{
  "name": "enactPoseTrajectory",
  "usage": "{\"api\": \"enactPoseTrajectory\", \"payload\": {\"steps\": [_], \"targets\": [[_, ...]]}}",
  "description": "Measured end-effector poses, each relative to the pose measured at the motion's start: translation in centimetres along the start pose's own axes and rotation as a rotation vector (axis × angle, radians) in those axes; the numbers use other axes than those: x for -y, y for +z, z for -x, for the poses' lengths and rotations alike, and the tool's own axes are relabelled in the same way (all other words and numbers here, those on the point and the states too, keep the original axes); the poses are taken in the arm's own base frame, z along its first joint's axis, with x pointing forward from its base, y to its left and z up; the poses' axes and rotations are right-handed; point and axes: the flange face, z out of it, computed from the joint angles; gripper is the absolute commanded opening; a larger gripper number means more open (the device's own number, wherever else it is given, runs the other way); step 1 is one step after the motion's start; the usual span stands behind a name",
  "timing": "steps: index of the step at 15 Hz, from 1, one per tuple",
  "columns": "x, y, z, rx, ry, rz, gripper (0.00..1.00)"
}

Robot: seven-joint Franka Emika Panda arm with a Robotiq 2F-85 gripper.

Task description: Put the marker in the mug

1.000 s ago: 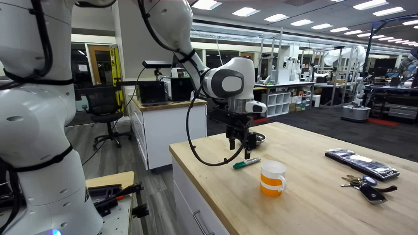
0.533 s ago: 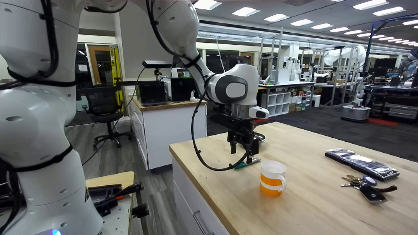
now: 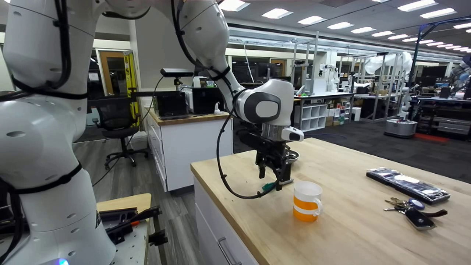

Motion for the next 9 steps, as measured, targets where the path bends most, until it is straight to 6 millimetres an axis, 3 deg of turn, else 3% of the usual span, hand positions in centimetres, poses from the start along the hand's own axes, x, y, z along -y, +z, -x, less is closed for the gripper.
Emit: {"api": "enactPoseTrajectory", "payload": {"steps": [9], "targets": [[-0.35, 0.37, 0.09, 0.005, -0.004, -0.016, 0.07]]}}
